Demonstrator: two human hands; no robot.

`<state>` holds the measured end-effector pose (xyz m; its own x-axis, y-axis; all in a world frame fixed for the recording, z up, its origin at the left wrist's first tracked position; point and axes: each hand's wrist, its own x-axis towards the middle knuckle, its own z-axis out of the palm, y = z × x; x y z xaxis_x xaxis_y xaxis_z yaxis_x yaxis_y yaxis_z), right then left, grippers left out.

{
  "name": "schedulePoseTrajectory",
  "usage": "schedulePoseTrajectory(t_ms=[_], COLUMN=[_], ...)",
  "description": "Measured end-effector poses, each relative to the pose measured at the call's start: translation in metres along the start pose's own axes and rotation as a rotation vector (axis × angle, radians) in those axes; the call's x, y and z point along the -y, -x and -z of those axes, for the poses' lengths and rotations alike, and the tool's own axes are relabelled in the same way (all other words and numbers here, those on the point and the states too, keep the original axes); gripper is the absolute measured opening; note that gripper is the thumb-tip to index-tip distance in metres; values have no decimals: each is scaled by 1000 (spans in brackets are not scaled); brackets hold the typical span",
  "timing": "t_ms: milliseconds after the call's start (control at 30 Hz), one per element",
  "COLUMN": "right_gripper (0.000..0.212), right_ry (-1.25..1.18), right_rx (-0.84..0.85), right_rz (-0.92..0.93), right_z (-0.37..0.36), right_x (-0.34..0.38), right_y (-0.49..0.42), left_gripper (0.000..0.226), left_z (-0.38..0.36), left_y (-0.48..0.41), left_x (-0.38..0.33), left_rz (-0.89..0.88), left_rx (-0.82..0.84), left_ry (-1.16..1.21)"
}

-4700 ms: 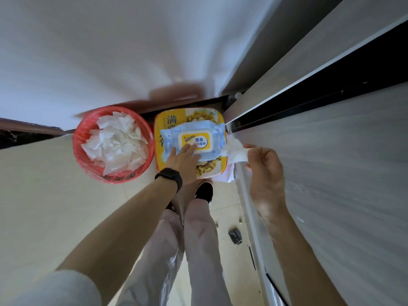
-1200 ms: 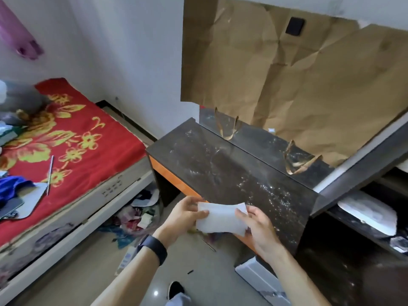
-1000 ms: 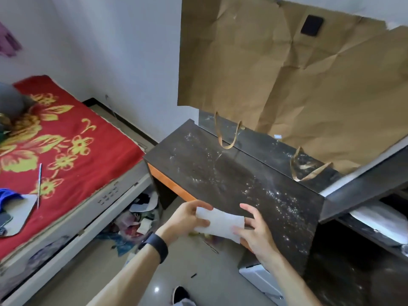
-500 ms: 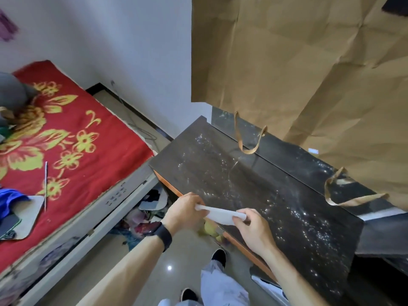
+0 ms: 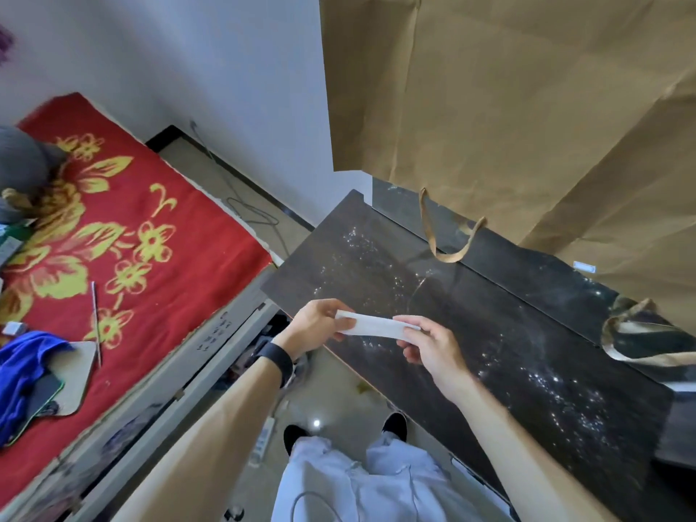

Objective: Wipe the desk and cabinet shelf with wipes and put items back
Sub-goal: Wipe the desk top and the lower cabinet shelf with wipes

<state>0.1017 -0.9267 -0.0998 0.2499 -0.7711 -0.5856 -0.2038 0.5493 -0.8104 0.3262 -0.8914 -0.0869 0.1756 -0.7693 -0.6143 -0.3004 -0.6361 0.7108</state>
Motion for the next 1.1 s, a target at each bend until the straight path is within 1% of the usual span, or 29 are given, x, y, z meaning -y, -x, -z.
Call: schedulePoseTrajectory(t_ms=[67,133,200,267,367,433,500,567,633,700,800,933,1033,1100], right_gripper=[31,25,16,15,7,18,28,21,12,10,9,10,12,16], right_ry=[-51,-106,-142,-101,28,115,136,121,127,112,118,235,308,295], right_rx=[-3,-6,-23,-83,-165,-208,-289,-386,-441,-479,-564,-614,-605,-583], right_rz=[-39,-75,-87,-62,-25,-39,-74,-81,-67,-61,-32,22,25,3], right_z=[-8,-18,-31,-46,-67,-85,-102,-119,-135,-150,-165,-173,-178,-182], right_x=[2,4,8,11,10,9,9,7,7,8,13,38,61,68], right_y=[-10,-21,-32,-42,-55,-66,-76,-85,-93,-100,-115,-155,-190,-205], left_gripper=[17,18,20,22,26,22,15,11,20,28,20,15,16,19], left_z=[8,19,32,48,71,88,99,104,104,106,113,118,122,126], left_y=[-10,-20,-31,-43,-60,-73,-85,-97,-109,-119,-133,-151,-166,-171], left_x=[-1,-3,-2,5,19,30,38,45,51,51,47,49,48,46], left_rz=[16,33,70,120,177,200,200,146,94,82,64,19,19,23], left_rx=[20,31,42,77,186,262,284,221,121,44,-22,-37,-8,1], left_ry=[-8,11,105,203,214,221,228,139,65,81,29,-125,-171,-205])
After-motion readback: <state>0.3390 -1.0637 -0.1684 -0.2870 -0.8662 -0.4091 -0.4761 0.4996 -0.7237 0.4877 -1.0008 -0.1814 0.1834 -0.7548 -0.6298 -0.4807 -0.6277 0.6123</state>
